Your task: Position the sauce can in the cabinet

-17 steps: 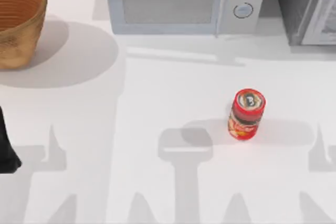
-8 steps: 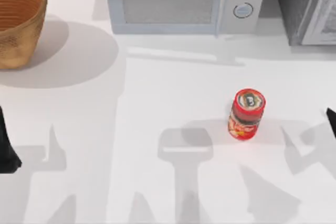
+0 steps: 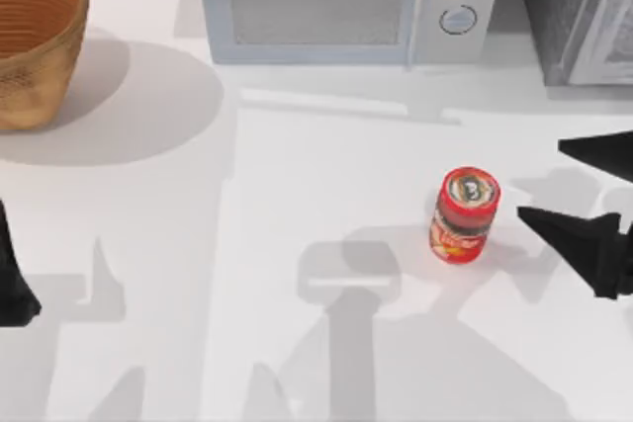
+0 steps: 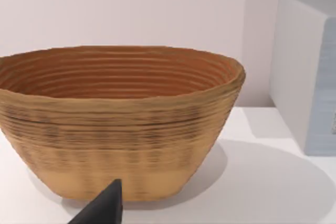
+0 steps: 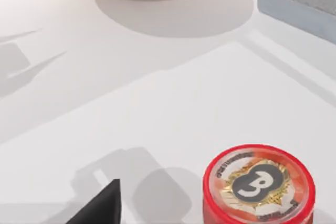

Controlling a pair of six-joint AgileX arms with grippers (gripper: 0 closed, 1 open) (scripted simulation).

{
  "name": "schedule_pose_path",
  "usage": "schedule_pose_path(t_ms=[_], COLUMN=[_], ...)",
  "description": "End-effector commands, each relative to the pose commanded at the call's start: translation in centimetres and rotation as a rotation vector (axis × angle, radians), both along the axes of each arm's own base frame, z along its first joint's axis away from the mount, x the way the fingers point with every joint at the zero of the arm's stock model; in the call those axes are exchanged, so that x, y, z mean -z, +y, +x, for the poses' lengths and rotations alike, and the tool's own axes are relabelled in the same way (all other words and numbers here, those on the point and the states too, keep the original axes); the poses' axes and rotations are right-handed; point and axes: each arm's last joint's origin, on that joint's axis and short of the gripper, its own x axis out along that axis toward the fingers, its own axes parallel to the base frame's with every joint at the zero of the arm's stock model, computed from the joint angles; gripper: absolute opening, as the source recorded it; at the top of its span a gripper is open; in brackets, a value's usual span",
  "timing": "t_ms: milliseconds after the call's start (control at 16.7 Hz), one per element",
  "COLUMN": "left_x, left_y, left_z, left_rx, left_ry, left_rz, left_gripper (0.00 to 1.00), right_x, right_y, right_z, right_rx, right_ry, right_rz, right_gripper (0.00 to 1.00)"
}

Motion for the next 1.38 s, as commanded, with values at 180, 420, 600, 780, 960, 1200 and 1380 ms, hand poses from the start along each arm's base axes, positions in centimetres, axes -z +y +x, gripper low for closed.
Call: schedule_pose_path(t_ms=[180, 420, 600, 780, 960, 1200, 1380], left_x=[0.0, 0.0, 0.0, 0.0, 0.0, 0.0, 0.0], left_y=[0.0, 0.0, 0.0, 0.0, 0.0, 0.0, 0.0], left_z=[0.0, 0.0, 0.0, 0.0, 0.0, 0.0, 0.0], left_rx=[0.000, 0.000, 0.000, 0.000, 0.000, 0.000, 0.000], left_ry=[0.000, 0.000, 0.000, 0.000, 0.000, 0.000, 0.000], left_rz=[0.000, 0.000, 0.000, 0.000, 0.000, 0.000, 0.000], left_gripper=[1.00, 1.00, 1.00, 1.00, 1.00, 1.00, 1.00], right_x=[3.6, 9.1, 12.6, 14.6, 14.9, 15.1, 14.9], right_y=[-0.2, -0.6, -1.0, -1.2, -1.2, -1.0, -1.0], right_z=[3.9, 7.7, 9.6, 10.6, 10.8, 10.9, 11.1], right_rx=[-0.176, -0.372, -0.483, -0.549, -0.564, -0.558, -0.564], right_ry=[0.028, -0.013, -0.091, -0.165, -0.183, -0.168, -0.180], right_rz=[0.069, 0.162, 0.209, 0.230, 0.233, 0.232, 0.230], right_gripper=[1.00, 1.00, 1.00, 1.00, 1.00, 1.00, 1.00])
